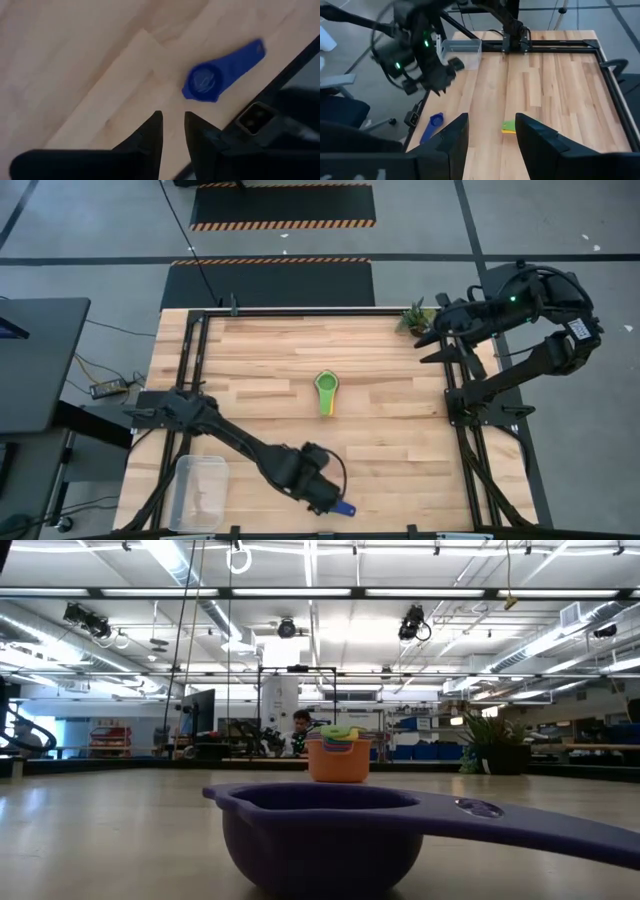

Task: Nest measuring cups in basket
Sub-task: Stack the dark blue measuring cup on top of the light green measuring cup

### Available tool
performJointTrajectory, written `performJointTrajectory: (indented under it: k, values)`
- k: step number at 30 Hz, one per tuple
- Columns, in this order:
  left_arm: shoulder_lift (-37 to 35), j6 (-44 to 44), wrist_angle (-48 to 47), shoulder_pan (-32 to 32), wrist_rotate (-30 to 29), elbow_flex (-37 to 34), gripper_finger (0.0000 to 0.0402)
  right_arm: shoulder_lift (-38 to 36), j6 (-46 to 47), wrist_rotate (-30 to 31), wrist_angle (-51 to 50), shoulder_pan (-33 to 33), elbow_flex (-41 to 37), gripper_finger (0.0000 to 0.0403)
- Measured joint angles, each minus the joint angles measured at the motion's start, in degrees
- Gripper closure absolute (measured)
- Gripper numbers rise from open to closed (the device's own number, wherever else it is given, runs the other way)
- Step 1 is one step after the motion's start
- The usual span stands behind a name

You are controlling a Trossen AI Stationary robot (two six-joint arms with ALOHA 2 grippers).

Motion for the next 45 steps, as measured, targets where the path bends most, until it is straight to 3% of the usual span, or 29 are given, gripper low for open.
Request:
performJointTrajectory:
  k: [6,11,24,30,45]
  values:
    - [4.99,12.24,6.77,0.34,1.07,-0.02,0.0315,0.04,0.83,-0.8,-0.04,0.0,0.0,0.0234]
    - [7.07,16.52,7.89,1.85,1.52,-0.03,0.0315,0.04,1.48,-3.26,-0.04,0.0,0.0,0.0234]
    - [10.96,21.01,12.36,1.91,6.61,0.02,0.0315,0.0,1.48,-6.49,-0.26,0.0,0.0,0.0234]
    - [10.98,21.97,12.61,2.06,3.81,0.02,0.0315,0.0,1.49,-6.53,-0.5,0.0,0.0,0.0234]
    - [13.85,23.12,12.28,1.74,5.67,0.01,0.0315,0.0,1.51,-7.9,-0.41,0.0,0.0,0.0234]
